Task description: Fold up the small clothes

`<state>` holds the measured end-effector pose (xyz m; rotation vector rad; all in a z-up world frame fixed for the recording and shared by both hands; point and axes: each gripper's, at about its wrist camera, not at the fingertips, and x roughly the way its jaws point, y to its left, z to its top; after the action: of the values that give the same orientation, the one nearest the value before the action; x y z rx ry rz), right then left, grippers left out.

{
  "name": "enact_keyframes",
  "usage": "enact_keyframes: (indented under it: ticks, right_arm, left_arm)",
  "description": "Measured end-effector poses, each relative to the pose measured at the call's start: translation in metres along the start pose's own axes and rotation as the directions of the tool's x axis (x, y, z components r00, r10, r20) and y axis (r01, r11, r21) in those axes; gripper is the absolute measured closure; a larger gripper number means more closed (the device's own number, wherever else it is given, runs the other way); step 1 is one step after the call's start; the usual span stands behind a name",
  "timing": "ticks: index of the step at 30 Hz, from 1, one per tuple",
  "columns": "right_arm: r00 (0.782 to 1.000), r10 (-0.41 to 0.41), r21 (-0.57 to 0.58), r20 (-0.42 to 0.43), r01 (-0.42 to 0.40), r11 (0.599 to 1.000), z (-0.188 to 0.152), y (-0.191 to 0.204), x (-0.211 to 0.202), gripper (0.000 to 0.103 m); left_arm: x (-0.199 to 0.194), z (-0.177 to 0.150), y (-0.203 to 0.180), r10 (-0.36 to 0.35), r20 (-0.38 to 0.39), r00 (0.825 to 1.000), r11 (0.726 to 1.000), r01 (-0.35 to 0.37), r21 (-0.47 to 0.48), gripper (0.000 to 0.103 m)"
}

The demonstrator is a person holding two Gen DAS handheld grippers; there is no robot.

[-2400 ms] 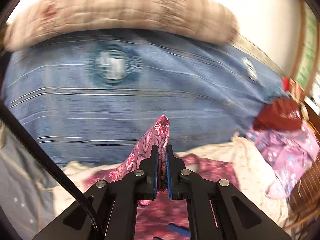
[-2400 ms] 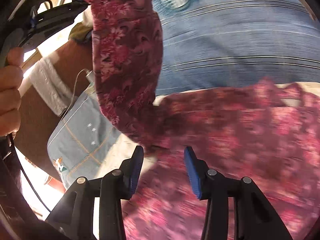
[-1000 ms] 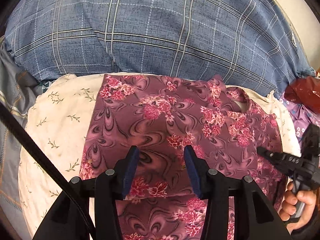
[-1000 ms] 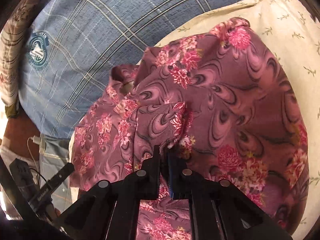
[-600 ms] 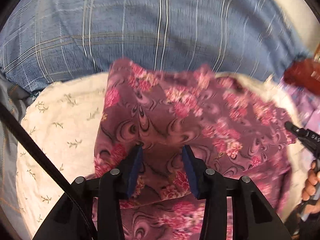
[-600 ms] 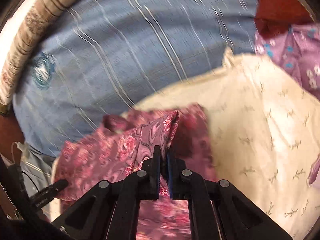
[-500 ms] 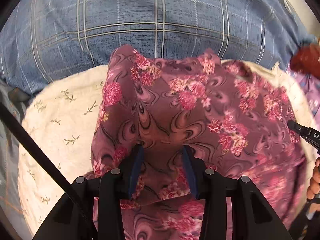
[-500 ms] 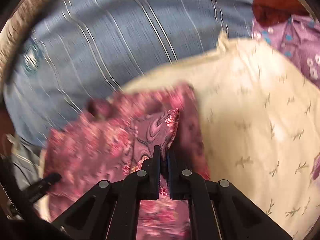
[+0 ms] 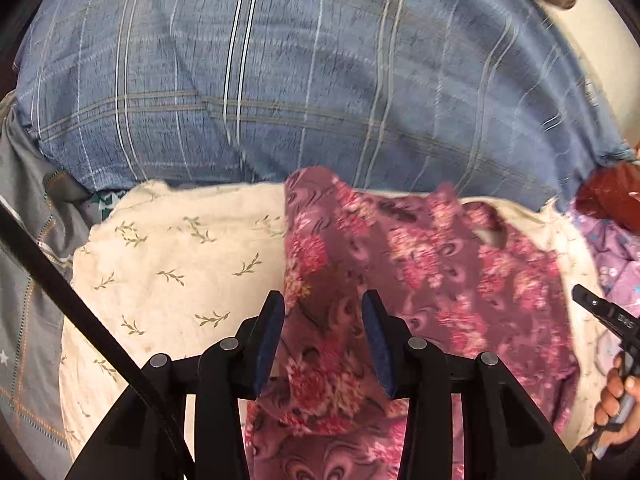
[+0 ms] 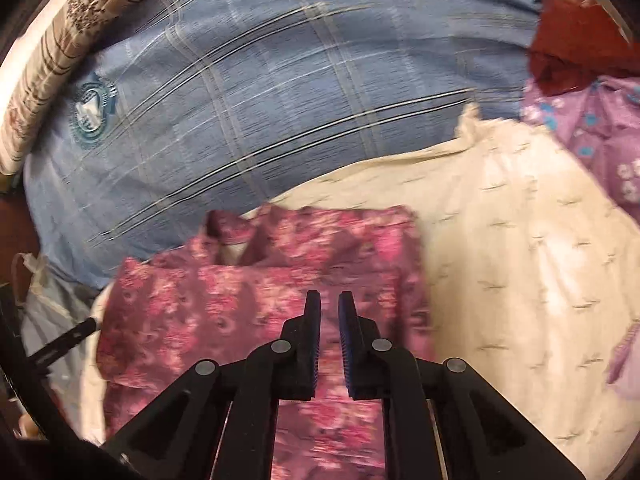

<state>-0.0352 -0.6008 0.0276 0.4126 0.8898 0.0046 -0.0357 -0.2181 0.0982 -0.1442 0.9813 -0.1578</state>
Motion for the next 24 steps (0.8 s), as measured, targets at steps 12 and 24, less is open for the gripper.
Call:
enact_keyframes:
  ticks: [12,24]
  right_arm:
    - [0.990,-0.052,-0.092,-0.128,0.040,0.995,-0.014,-0.004,0.042,0.093]
    - [0.977,0.070,-0.294,-0.202,-0.128,0.947,-0.073,0.001,-0.057,0.074]
  left_arm:
    - [0.045,-0.006,0.006,0.046,-0.058,0.997,0.999,-0.046,0.002,0.053]
    - [-0.042,-0.080,-0.042,-0.125,-0.081,0.989,0.983,0.135,0.127,0.057]
